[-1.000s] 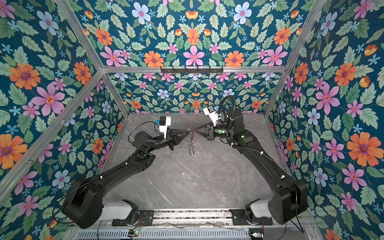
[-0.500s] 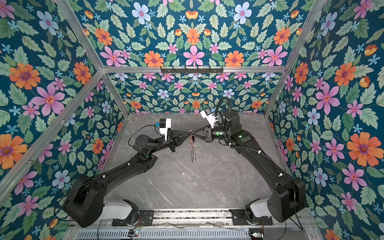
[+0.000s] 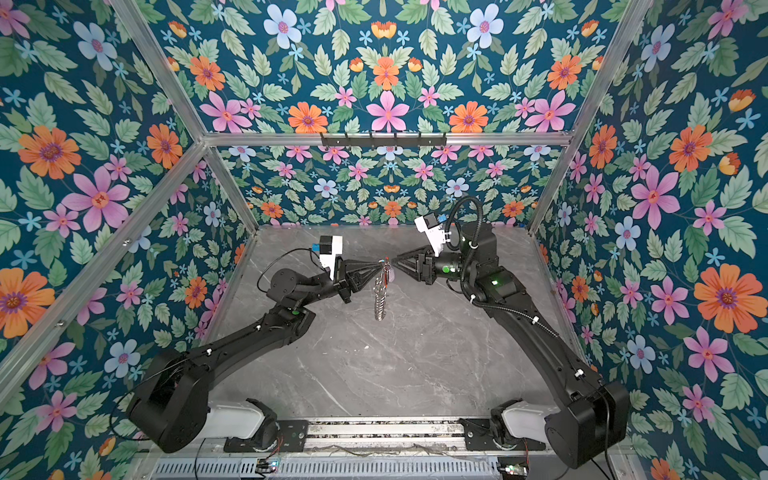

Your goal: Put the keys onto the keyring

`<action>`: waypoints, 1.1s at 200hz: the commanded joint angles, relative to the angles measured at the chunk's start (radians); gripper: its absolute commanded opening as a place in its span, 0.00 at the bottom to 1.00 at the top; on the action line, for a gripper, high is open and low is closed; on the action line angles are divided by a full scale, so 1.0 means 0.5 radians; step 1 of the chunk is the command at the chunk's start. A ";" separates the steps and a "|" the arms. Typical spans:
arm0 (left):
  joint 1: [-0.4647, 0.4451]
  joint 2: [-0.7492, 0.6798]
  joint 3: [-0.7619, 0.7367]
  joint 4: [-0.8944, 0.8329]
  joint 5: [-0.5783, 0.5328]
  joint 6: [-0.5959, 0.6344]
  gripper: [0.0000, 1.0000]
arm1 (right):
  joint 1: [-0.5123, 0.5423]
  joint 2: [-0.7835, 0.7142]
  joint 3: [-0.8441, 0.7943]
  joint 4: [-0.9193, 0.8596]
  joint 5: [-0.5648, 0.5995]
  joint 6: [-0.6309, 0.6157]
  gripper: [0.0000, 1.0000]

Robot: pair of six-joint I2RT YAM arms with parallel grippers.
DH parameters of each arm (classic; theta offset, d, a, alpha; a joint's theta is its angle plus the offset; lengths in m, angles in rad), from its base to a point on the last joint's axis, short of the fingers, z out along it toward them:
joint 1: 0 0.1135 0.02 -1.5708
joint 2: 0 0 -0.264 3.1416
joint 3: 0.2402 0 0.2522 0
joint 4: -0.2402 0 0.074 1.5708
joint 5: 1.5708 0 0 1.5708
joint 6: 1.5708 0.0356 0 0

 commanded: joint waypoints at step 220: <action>0.003 -0.365 0.406 -2.278 -0.143 2.029 0.39 | 0.263 0.080 0.256 -0.843 0.811 -1.086 0.00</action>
